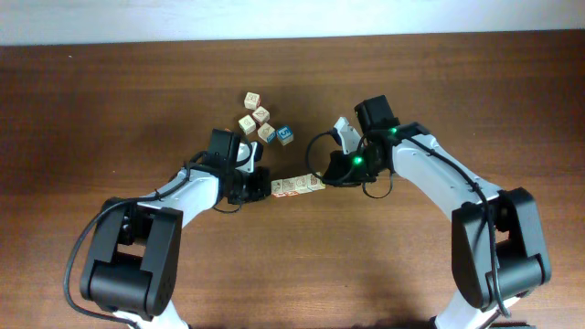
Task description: Rotate 4 blocks
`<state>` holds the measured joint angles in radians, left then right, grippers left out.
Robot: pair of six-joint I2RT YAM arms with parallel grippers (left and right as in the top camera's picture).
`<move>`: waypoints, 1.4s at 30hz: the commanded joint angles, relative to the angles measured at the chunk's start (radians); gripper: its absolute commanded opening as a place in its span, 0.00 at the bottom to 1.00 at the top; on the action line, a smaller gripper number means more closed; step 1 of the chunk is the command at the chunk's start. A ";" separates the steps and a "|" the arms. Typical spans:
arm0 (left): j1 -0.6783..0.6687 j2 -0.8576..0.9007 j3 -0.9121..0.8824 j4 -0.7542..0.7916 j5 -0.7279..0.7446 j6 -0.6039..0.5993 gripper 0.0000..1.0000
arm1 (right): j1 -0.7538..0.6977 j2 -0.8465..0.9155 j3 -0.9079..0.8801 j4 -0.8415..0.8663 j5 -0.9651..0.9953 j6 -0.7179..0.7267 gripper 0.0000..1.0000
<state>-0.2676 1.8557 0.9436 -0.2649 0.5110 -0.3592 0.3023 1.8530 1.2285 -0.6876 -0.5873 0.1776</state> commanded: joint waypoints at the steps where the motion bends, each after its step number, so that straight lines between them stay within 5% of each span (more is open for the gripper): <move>1: -0.031 -0.005 0.005 0.018 0.147 0.005 0.00 | 0.084 -0.009 0.035 0.003 -0.080 0.008 0.04; 25: -0.031 -0.005 0.005 0.018 0.137 0.005 0.00 | 0.148 0.208 0.084 0.011 0.085 0.224 0.04; 33: 0.023 -0.029 0.045 -0.040 -0.015 0.032 0.00 | 0.023 0.086 0.095 -0.059 0.058 0.080 0.04; 36: 0.067 -0.209 0.066 -0.139 -0.219 0.063 0.00 | 0.066 -0.016 0.098 -0.165 0.070 0.066 0.29; 38: 0.109 -0.256 0.066 -0.168 -0.224 0.063 0.10 | 0.145 -0.016 0.098 -0.263 0.201 0.113 0.30; 40: 0.120 -0.255 0.066 -0.179 -0.255 0.062 0.36 | 0.189 -0.016 0.097 -0.313 0.279 0.169 0.30; 41: 0.120 -0.255 0.066 -0.179 -0.299 0.062 0.42 | 0.189 -0.015 0.097 -0.228 0.328 0.175 0.31; 42: 0.128 -0.255 0.066 -0.169 -0.416 0.061 0.60 | 0.188 -0.014 0.097 -0.134 0.365 0.176 0.32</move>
<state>-0.1509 1.6119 0.9970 -0.4454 0.2588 -0.3054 0.4824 1.8427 1.3190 -0.8848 -0.3126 0.3279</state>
